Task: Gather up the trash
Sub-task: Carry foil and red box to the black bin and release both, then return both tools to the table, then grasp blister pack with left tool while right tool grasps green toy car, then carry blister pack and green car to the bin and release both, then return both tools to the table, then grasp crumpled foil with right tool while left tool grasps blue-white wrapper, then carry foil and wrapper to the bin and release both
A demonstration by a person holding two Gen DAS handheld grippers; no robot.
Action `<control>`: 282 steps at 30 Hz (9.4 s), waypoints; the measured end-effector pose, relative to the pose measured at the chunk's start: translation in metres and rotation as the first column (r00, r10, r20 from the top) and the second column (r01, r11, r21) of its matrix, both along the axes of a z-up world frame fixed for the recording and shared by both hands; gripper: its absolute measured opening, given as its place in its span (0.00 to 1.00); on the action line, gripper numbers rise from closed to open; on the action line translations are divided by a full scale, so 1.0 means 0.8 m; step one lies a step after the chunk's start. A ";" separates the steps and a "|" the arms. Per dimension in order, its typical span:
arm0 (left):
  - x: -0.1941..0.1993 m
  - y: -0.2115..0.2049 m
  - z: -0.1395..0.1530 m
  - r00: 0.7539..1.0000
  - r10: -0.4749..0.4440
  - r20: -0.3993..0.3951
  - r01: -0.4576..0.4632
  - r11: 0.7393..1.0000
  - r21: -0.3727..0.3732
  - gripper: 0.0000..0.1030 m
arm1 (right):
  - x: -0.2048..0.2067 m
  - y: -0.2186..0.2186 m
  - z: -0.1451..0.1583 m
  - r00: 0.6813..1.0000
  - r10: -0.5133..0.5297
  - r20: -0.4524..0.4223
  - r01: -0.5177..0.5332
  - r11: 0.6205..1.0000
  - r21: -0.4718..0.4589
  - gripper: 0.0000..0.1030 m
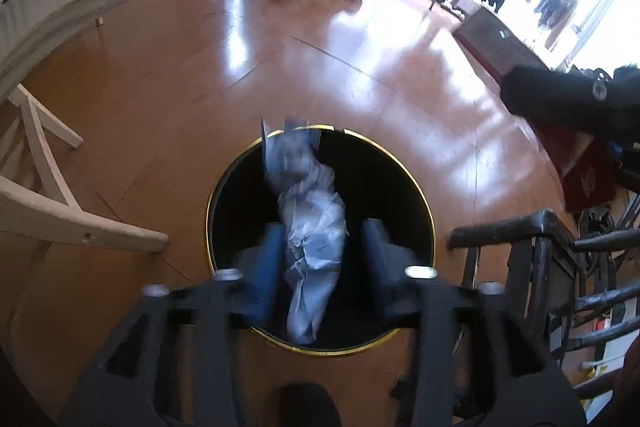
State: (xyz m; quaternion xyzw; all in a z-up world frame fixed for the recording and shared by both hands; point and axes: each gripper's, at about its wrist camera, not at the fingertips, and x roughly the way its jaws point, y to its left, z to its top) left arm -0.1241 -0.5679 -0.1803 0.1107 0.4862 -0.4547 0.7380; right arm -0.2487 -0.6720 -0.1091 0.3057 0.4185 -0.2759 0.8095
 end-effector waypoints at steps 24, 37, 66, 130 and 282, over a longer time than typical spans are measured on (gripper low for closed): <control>0.034 0.168 0.135 0.991 0.092 0.101 -0.088 0.995 -0.043 0.87 | 0.080 0.080 0.041 0.991 0.130 0.016 -0.129 0.991 -0.031 0.78; 0.170 0.567 0.225 0.827 0.515 0.226 -0.515 0.855 -0.066 0.89 | 0.263 0.405 0.135 0.779 0.604 0.165 -0.594 0.797 -0.113 0.81; 0.278 0.681 0.142 0.848 0.491 0.203 -0.490 0.870 -0.056 0.89 | 0.391 0.613 0.042 0.548 0.833 -0.081 -0.830 0.529 -0.178 0.89; 0.049 0.172 0.138 0.988 0.027 0.151 -0.011 0.994 -0.110 0.39 | 0.001 0.021 -0.012 0.994 0.082 -0.074 -0.081 0.997 0.016 0.74; 0.178 0.396 0.234 0.912 0.327 0.247 -0.295 0.942 -0.158 0.28 | 0.161 0.223 0.105 0.909 0.404 0.100 -0.388 0.910 -0.145 0.32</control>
